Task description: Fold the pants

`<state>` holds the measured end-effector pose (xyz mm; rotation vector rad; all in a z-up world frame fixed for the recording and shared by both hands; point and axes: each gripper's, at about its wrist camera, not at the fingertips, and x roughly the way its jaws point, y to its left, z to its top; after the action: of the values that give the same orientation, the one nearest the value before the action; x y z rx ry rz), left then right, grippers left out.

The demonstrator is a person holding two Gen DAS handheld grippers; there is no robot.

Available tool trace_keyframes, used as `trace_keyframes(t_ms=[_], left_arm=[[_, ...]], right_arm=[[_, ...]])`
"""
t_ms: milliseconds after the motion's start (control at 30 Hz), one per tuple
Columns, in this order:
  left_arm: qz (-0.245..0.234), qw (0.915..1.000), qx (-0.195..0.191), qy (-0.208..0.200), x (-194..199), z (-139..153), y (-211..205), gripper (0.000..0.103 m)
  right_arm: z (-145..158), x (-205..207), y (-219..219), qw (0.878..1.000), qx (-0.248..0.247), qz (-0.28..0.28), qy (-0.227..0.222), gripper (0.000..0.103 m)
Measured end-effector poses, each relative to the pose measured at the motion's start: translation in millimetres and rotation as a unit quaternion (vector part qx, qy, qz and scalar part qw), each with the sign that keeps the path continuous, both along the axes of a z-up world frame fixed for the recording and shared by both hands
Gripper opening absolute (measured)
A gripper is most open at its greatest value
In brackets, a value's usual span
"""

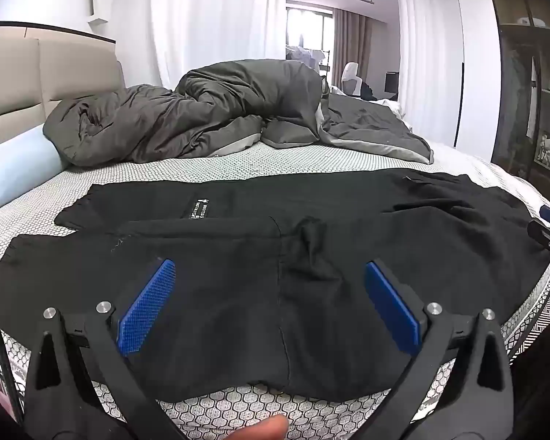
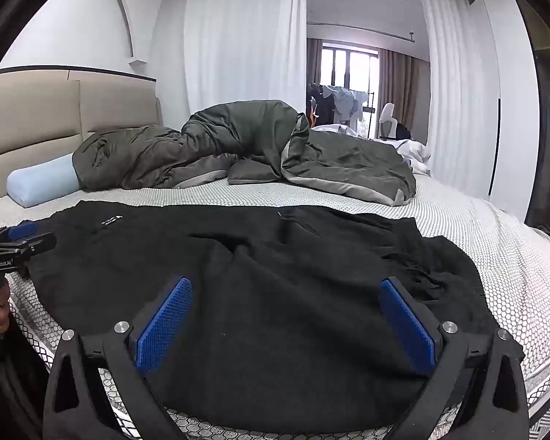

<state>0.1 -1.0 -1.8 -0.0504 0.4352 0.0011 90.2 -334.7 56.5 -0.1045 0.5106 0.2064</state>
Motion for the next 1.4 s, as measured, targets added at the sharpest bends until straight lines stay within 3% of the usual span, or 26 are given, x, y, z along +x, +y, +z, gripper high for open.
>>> trace_keyframes(t_ms=[1400], left_arm=[[-0.001, 1.0, -0.001, -0.003, 1.3, -1.4, 2.1, 0.102]], right_arm=[[-0.6, 2.5, 7.5, 1.0, -0.011, 0.009, -0.012, 0.103]])
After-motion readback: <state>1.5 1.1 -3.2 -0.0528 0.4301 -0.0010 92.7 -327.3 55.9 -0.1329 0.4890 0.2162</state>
